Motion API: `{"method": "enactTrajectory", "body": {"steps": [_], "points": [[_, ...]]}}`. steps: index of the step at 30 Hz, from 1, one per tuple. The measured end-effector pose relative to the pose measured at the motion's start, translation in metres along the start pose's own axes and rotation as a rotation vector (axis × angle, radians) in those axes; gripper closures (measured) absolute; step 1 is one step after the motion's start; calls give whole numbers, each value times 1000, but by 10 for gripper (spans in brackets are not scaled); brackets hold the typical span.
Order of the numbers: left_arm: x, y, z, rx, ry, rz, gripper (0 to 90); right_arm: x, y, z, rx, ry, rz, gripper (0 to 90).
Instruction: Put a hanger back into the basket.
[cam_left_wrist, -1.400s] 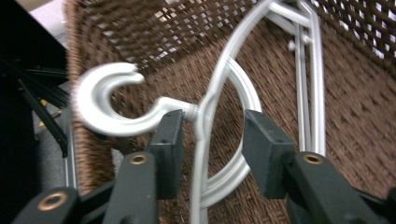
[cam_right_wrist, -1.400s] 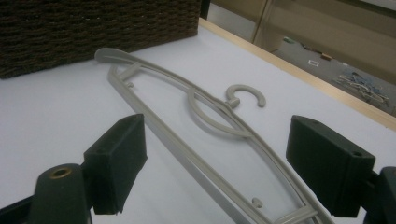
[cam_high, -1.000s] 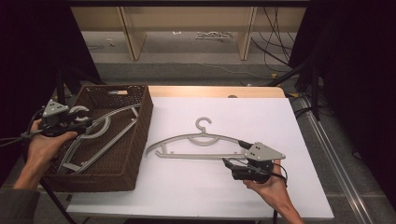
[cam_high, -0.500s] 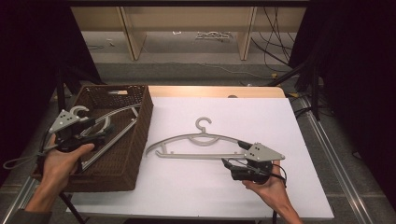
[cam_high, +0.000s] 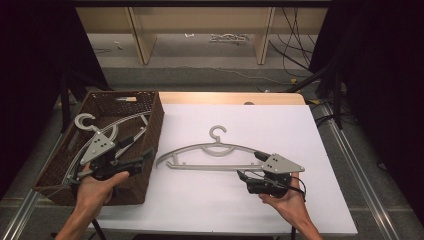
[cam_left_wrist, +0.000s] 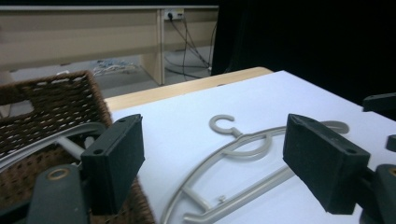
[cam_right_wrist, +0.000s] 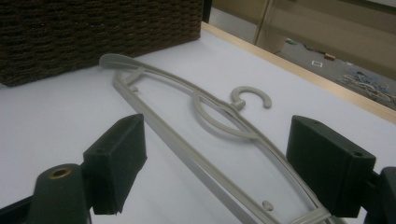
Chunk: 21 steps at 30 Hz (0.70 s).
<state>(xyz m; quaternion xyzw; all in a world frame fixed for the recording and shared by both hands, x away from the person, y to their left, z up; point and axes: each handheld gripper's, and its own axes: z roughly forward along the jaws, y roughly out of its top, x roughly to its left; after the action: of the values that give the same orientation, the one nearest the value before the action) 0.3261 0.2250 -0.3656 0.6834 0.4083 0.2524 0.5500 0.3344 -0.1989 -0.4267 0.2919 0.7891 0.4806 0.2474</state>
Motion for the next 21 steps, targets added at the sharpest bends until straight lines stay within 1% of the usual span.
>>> {"method": "enactTrajectory", "body": {"steps": [2, 3, 5, 8, 10, 11, 12, 14, 15, 16, 17, 18, 19, 20, 21], "points": [[-5, -3, 1, -9, -20, 0, 205, 0, 0, 0, -4, -3, -3, 210], [-8, -4, 1, -8, -32, 2, 205, -1, 0, 0, -14, -9, -13, 210], [-12, -7, 2, -9, -48, 11, 205, 0, 0, 0, -17, -6, -9, 210], [-17, -11, 3, -14, -78, -2, 205, 0, 0, 0, -14, 1, -1, 210], [-22, -14, 4, -20, -86, 17, 205, 0, 0, 0, -17, 3, 0, 210], [-24, -15, 4, -14, -92, 28, 205, 0, 0, 0, -12, 6, -2, 210], [-26, -17, 5, -16, -98, 31, 204, -1, 0, 1, -19, -2, -14, 210], [-30, -21, 6, -13, -114, 44, 201, -1, 0, 1, -17, 2, -10, 210], [-32, -23, 6, -12, -122, 49, 193, 0, 0, 0, -11, 5, 2, 210], [-33, -25, 6, -15, -124, 53, 177, -1, -1, 0, -22, -2, -7, 210], [-35, -27, 7, -20, -127, 55, 177, -1, -1, 0, -22, -2, -7, 210], [-37, -30, 7, -27, -125, 67, 160, -1, -1, 0, -19, 2, 3, 210], [-39, -33, 7, -31, -117, 66, 157, -1, -1, -1, -17, 4, 6, 210], [-42, -36, 7, -28, -117, 61, 156, -1, -1, -1, -20, 2, 5, 210], [-44, -39, 8, -20, -127, 55, 156, -1, -1, -1, -15, 6, 5, 210]]}}
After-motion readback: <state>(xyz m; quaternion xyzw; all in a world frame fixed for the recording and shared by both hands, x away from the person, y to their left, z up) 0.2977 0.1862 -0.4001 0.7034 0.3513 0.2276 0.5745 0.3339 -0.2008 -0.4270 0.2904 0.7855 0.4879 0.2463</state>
